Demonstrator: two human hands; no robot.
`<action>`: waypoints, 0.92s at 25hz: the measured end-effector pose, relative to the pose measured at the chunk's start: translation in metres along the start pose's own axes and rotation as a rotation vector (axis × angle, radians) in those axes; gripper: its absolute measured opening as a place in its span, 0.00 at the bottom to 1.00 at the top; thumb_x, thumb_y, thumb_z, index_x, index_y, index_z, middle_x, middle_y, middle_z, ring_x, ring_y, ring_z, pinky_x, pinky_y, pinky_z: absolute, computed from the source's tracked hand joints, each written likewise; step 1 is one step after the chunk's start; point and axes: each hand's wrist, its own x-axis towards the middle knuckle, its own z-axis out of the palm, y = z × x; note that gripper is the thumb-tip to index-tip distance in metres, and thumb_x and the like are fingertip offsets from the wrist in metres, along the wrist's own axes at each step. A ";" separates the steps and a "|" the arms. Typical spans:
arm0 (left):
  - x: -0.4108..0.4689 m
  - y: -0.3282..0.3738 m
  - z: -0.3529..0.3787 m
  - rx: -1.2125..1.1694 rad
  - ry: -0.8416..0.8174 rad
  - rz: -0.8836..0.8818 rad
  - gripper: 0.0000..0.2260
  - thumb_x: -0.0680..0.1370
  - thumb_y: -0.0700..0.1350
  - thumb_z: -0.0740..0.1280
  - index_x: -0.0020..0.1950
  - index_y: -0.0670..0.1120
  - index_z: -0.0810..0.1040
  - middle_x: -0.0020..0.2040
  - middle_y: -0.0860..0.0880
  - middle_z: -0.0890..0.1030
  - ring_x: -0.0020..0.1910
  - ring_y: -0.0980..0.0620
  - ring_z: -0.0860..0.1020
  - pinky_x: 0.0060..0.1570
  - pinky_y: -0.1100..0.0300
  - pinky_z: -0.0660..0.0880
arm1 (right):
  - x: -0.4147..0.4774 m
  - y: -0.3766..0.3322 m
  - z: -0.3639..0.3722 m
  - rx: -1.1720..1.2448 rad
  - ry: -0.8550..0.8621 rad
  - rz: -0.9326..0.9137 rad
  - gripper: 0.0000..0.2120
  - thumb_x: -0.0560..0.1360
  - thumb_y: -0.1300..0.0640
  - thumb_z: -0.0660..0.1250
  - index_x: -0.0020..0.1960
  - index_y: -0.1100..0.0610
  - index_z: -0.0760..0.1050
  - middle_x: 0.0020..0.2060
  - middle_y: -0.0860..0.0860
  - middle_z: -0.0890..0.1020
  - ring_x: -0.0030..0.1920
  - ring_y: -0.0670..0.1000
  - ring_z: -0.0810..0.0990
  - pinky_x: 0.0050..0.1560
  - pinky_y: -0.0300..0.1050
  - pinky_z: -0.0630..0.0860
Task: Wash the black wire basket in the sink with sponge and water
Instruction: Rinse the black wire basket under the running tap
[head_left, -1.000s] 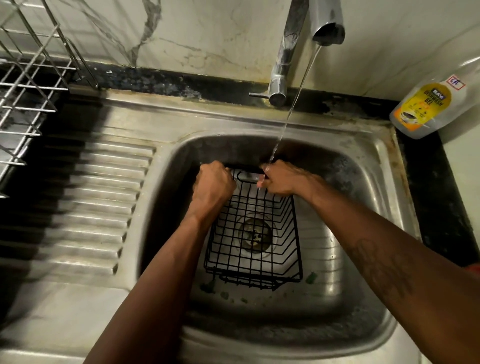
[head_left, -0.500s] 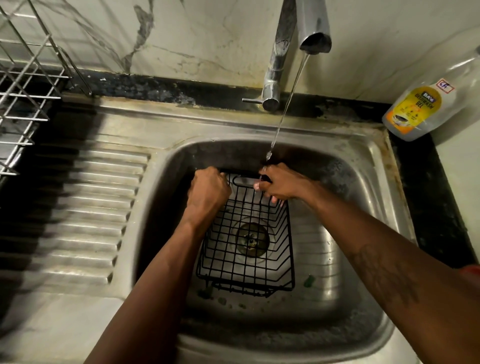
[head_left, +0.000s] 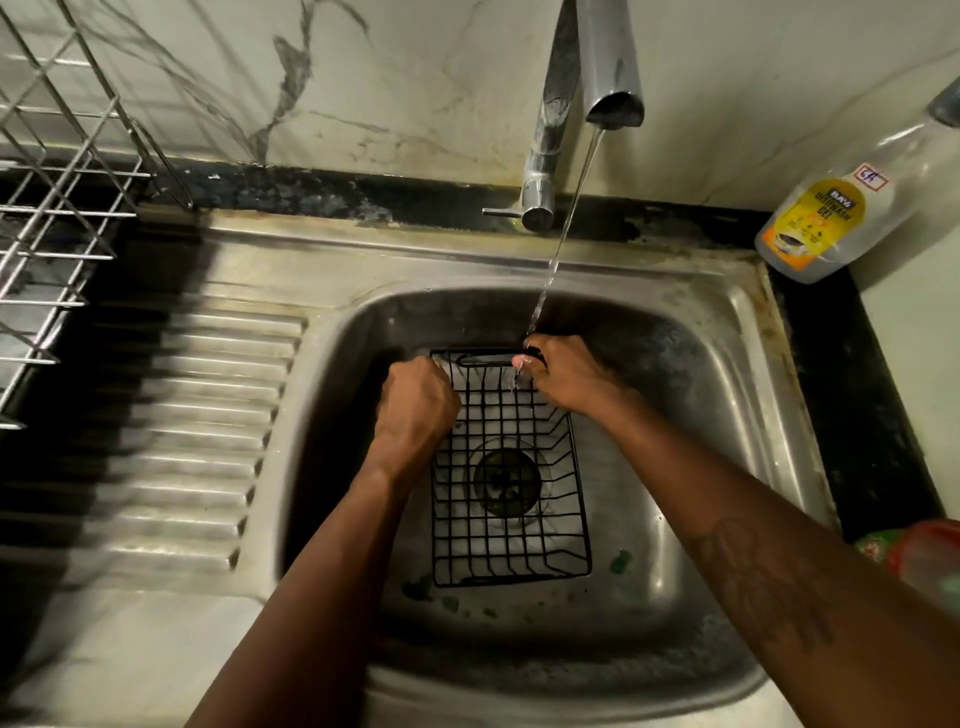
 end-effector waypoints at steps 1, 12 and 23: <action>-0.001 0.001 0.001 0.001 -0.008 -0.004 0.09 0.79 0.41 0.63 0.48 0.39 0.81 0.42 0.40 0.78 0.43 0.39 0.78 0.39 0.54 0.70 | -0.004 -0.002 -0.001 -0.028 0.055 0.013 0.11 0.82 0.49 0.66 0.61 0.52 0.79 0.47 0.52 0.83 0.43 0.49 0.79 0.44 0.44 0.77; 0.001 -0.002 -0.025 0.167 0.071 -0.018 0.09 0.73 0.45 0.66 0.45 0.41 0.82 0.41 0.41 0.79 0.45 0.36 0.81 0.42 0.52 0.76 | -0.029 -0.013 0.030 -0.045 0.290 0.137 0.06 0.81 0.53 0.67 0.55 0.53 0.78 0.42 0.52 0.82 0.44 0.53 0.82 0.39 0.41 0.72; 0.008 0.011 0.007 0.027 -0.123 0.252 0.14 0.79 0.53 0.58 0.46 0.44 0.77 0.43 0.40 0.82 0.40 0.39 0.81 0.40 0.51 0.79 | -0.007 -0.022 0.001 -0.461 -0.018 -0.252 0.16 0.85 0.46 0.51 0.70 0.45 0.69 0.55 0.59 0.83 0.54 0.64 0.82 0.54 0.57 0.76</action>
